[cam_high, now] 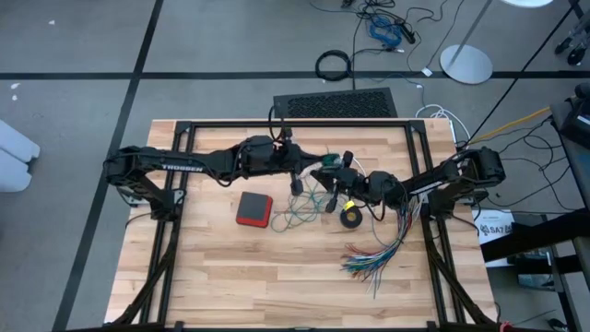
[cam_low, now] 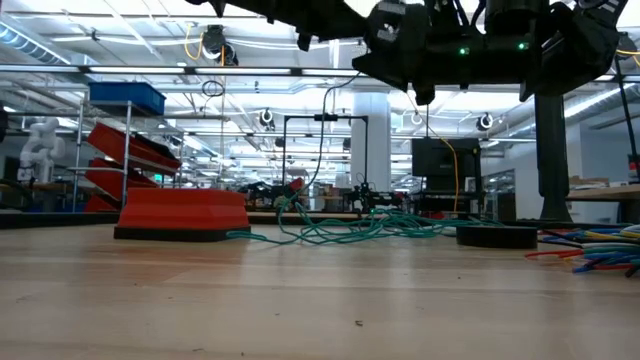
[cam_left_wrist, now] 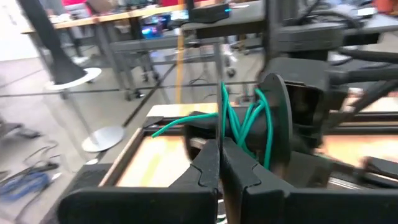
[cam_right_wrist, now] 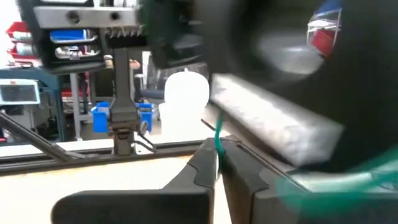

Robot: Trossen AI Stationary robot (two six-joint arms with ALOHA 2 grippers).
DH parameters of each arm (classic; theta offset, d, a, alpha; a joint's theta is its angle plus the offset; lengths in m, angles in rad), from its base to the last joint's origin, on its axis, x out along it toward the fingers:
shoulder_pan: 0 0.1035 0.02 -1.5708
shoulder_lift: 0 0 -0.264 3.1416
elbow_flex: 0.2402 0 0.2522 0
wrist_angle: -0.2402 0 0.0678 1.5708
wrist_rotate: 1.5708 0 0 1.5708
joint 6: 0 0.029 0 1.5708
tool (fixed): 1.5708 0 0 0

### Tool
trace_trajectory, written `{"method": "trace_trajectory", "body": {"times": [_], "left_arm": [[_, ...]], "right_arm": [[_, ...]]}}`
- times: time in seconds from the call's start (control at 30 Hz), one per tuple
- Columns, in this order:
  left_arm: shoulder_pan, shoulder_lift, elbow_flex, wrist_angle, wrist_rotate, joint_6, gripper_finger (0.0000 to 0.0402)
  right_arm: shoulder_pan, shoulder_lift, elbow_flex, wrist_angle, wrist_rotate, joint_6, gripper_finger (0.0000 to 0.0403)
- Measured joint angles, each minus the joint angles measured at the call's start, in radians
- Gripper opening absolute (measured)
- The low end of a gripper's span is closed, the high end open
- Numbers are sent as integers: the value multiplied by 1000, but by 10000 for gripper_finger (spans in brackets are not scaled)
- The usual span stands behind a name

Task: Coiling cords
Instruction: Uncoil the green wire cable from the spool

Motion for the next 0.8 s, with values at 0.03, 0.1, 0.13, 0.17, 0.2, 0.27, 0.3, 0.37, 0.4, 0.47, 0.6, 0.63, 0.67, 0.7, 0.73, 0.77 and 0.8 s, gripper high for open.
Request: {"method": "trace_trajectory", "body": {"times": [0.03, 0.1, 0.13, 0.17, 0.2, 0.27, 0.3, 0.37, 0.4, 0.47, 0.6, 0.63, 0.67, 0.7, 0.73, 0.77, 0.8], "left_arm": [[2, 0, 0, -1, -22, 11, 0], [6, 0, 0, -3, -68, 31, 0], [7, 0, 0, -8, -88, 40, 0], [10, 0, 0, -14, -107, 46, 0], [12, 0, 0, -20, -121, 54, 0], [18, 0, 0, -28, -140, 69, 0], [19, 0, 0, -32, -160, 74, 0], [20, 0, 0, -39, -197, 104, 0], [19, 0, 0, -42, -213, 119, 0], [19, 0, 0, -49, -237, 144, 0], [19, 3, 0, -59, -275, 191, 0], [20, 6, 0, -61, -288, 194, 0], [22, 10, 1, -61, -296, 198, 0], [24, 12, 1, -67, -298, 202, 0], [28, 13, 1, -77, -299, 209, 0], [30, 13, 1, -79, -303, 217, 0], [33, 13, 1, -80, -312, 222, 0]], "right_arm": [[1, 0, 0, -5, 12, 2, 4], [0, 0, 0, -14, 32, 20, 3], [0, 0, 0, -18, 44, 26, 2], [0, 0, 0, -20, 47, 28, 2], [0, 0, 0, -20, 48, 29, 2], [0, 0, 0, -19, 49, 30, 1], [0, 0, 0, -19, 49, 31, 1], [0, 0, 0, -17, 49, 39, 1], [0, 0, 0, -16, 48, 41, 1], [0, 0, 0, -15, 47, 47, 1], [0, 0, 0, -3, 44, 49, 1], [0, 0, 0, 0, 44, 49, 0], [0, 0, 0, 3, 43, 49, 0], [0, 0, 0, 3, 41, 49, 0], [0, 0, 0, 3, 39, 49, 0], [0, 0, 0, 2, 39, 48, 0], [0, 0, 0, 2, 39, 48, 0]]}}
